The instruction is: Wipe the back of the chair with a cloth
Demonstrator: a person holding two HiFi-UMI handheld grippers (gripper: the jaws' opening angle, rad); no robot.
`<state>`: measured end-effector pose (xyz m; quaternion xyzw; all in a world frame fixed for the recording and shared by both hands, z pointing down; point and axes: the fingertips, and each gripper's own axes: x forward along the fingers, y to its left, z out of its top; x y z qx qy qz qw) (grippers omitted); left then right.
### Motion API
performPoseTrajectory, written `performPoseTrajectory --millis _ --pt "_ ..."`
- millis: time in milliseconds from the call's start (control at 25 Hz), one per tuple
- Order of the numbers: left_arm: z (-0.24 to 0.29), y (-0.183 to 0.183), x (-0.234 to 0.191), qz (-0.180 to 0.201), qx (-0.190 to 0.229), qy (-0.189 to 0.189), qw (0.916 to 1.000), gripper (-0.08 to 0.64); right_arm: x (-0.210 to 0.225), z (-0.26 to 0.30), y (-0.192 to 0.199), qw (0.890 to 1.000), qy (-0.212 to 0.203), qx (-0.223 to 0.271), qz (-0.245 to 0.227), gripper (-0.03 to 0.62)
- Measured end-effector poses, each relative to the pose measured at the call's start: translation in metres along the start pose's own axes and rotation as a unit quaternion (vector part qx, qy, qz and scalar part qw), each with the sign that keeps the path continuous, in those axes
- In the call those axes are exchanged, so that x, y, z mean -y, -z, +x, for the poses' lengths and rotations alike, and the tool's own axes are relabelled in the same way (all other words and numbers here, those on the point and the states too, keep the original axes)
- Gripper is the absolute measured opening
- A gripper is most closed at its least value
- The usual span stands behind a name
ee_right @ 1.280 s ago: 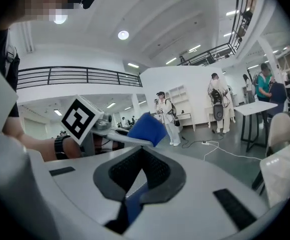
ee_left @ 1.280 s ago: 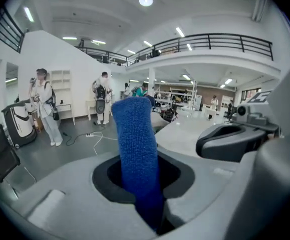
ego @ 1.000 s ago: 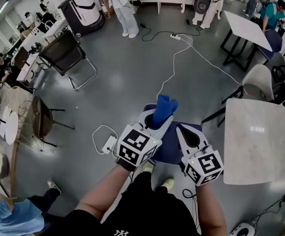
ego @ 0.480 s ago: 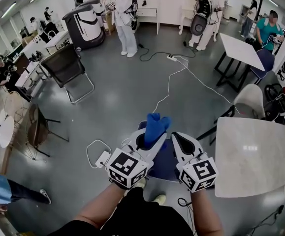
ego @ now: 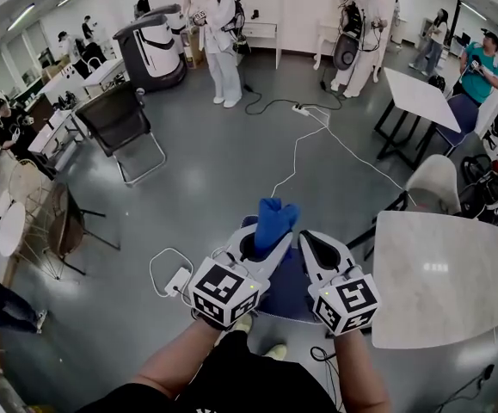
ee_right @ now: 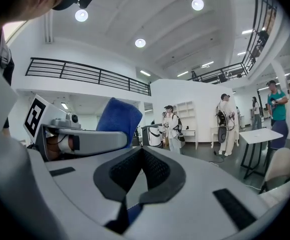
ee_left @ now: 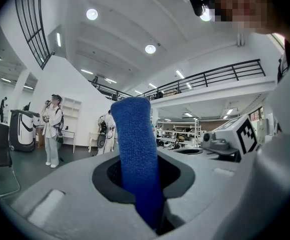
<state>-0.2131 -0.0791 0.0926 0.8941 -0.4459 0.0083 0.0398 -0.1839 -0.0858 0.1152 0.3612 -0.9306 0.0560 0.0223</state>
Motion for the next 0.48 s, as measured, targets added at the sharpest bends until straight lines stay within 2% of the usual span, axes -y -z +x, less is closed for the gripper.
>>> performPoseTrajectory --millis 320,480 --pt "-0.003 0.012 0.011 -0.005 0.003 0.008 0.9999 0.08 -0.005 -0.011 0.011 1.0 0.003 0.006 -0.005 0.012" --pt "-0.005 -0.001 0.012 -0.007 0.001 0.008 0.9999 0.08 -0.007 -0.014 -0.002 1.0 0.004 0.005 -0.006 0.012"
